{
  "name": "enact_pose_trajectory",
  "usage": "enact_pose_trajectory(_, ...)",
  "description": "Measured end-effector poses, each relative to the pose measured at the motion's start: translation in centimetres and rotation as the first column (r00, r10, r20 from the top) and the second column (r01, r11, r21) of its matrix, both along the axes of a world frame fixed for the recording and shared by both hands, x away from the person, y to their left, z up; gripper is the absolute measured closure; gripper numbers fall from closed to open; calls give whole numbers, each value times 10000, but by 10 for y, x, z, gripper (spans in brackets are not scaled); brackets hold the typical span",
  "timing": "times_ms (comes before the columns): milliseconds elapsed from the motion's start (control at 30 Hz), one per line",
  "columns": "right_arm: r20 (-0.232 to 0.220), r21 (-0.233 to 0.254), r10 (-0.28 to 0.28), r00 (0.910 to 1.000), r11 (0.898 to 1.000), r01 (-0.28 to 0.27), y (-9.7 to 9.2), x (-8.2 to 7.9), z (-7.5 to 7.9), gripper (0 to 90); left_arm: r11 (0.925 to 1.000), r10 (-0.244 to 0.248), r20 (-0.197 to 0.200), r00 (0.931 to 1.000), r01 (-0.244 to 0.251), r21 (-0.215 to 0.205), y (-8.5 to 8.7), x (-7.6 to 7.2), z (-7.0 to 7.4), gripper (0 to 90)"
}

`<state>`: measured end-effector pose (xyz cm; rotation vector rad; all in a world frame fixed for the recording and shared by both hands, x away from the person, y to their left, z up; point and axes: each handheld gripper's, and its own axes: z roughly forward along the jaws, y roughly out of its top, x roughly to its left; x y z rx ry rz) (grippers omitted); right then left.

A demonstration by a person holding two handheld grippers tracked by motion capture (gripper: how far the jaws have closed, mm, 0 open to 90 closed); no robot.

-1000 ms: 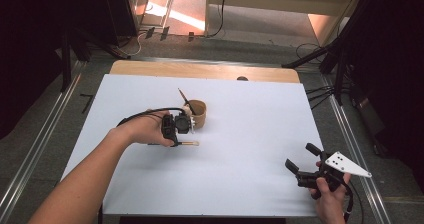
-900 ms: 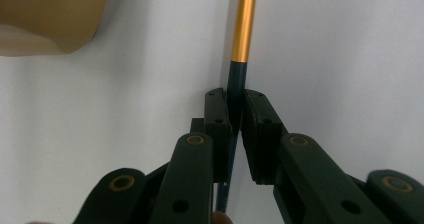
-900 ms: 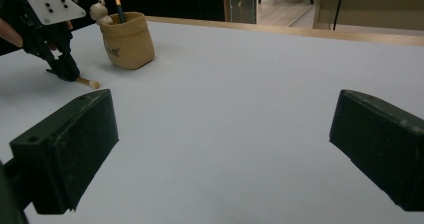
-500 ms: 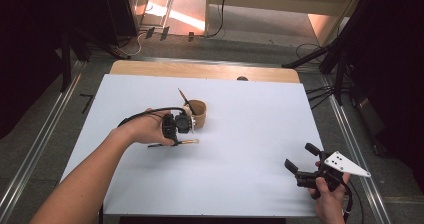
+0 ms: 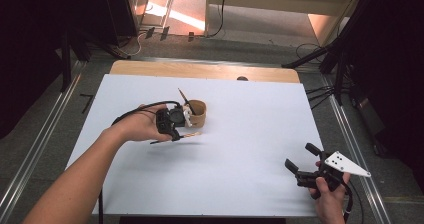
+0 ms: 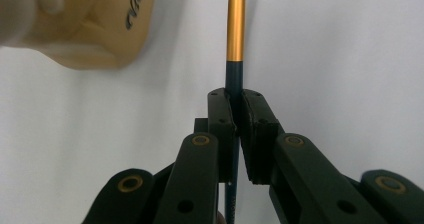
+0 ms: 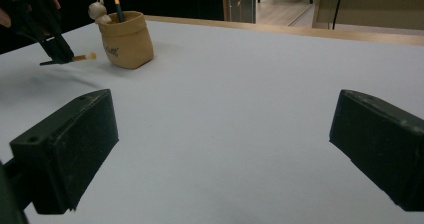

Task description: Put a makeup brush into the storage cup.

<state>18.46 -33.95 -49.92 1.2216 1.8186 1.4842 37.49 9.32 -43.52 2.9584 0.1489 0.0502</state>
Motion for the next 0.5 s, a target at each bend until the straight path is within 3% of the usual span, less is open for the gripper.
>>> enact_pose_trajectory(133, 5, 50, -5, 10000, 10000, 5, 1, 0, 1, 0, 9967, 117, -4, 9999, -117, -802, 4, -1, 7, 848)
enact_pose_trajectory(233, -15, 50, -15, 10000, 10000, 16, 1, 0, 0, 0, 9935, 212, 31, 9998, -207, -1116, 8, -1, 9, 848)
enact_pose_trajectory(500, -10, 28, -14, 10000, 10000, 14, 0, 0, 0, 0, 9654, 696, -102, 9975, -699, -2511, 21, 2, 17, 848)
